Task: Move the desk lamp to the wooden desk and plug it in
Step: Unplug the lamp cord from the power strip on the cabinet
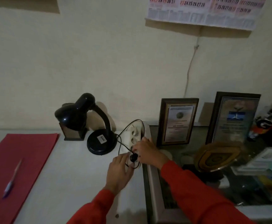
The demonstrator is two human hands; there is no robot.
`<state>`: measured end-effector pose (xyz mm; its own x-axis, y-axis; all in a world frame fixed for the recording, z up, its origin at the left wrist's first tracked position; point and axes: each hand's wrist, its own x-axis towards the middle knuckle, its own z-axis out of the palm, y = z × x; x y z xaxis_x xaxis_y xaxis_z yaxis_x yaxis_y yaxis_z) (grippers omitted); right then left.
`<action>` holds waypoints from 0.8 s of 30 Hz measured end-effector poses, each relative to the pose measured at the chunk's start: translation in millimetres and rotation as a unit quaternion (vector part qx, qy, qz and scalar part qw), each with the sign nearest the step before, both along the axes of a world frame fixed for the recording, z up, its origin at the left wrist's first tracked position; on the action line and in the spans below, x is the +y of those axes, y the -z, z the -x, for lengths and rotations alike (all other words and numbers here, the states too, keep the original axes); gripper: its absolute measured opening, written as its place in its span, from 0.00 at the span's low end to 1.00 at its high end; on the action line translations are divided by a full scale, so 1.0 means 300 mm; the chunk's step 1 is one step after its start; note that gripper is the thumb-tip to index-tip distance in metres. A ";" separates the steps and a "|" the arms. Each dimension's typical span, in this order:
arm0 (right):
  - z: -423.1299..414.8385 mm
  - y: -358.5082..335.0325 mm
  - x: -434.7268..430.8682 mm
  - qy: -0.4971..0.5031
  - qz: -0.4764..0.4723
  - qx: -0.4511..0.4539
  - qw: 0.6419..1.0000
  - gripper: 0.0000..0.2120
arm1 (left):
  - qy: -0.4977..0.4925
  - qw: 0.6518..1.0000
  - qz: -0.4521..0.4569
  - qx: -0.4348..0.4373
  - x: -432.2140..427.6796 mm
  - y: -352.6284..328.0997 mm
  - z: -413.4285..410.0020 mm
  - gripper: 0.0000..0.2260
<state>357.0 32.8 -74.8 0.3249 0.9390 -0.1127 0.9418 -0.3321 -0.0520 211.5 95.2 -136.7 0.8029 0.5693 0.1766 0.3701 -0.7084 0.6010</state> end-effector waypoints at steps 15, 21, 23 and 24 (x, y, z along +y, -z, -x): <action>-0.046 0.032 0.069 -0.094 0.044 -0.016 0.994 0.06 | 0.034 0.997 -0.016 -0.066 0.083 0.104 -0.045 0.17; -0.046 0.022 0.076 -0.103 0.047 0.012 0.994 0.12 | 0.026 0.998 -0.040 -0.043 0.104 0.098 -0.045 0.18; -0.050 0.015 0.082 -0.094 0.060 0.037 0.993 0.14 | 0.019 0.998 -0.042 -0.039 0.106 0.091 -0.046 0.18; -0.053 0.011 0.087 -0.096 0.069 0.044 0.992 0.15 | 0.016 0.998 -0.040 -0.038 0.106 0.087 -0.047 0.18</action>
